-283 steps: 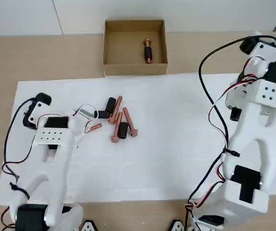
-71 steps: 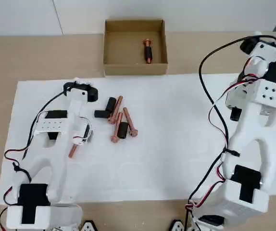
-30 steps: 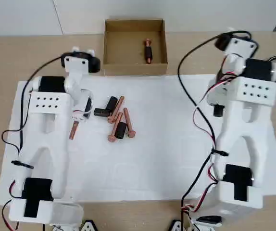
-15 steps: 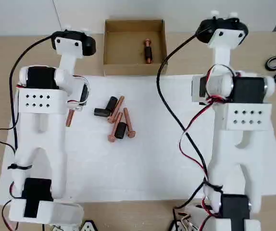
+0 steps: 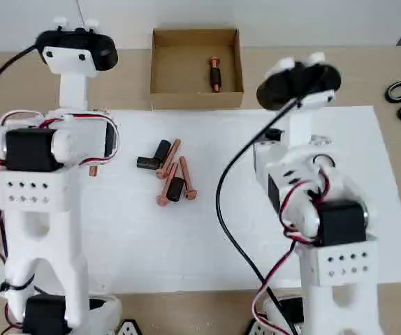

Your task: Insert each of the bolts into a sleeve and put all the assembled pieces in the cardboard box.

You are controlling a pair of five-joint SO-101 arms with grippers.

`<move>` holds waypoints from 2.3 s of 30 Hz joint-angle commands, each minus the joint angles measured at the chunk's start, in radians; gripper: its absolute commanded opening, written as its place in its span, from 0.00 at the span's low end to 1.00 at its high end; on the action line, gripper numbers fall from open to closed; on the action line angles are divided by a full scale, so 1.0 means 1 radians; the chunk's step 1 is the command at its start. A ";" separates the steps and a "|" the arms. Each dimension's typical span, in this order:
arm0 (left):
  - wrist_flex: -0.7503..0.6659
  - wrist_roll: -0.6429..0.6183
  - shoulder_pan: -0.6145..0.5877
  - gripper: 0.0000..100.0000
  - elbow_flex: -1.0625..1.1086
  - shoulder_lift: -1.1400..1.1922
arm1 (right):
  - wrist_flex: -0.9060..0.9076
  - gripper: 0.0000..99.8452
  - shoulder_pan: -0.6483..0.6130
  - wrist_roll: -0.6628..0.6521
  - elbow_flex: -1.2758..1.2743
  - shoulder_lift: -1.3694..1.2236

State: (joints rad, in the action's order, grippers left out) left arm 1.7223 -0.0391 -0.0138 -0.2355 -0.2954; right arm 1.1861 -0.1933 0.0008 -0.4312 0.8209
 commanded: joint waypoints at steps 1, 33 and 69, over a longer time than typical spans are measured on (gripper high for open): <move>-0.020 -0.017 0.003 0.01 -0.039 -0.057 | -0.128 0.00 -0.005 0.000 -0.183 0.107; -0.071 -0.215 0.184 0.01 -0.116 -0.103 | -0.685 0.00 -0.288 0.032 -1.172 0.931; -1.026 -0.282 0.367 0.01 1.061 -0.681 | -0.723 0.00 -0.375 0.106 -1.252 0.986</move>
State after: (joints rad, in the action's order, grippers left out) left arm 0.7434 -0.3153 0.3452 0.7940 -0.9229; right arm 0.4680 -0.5662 0.0990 -1.6755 1.7937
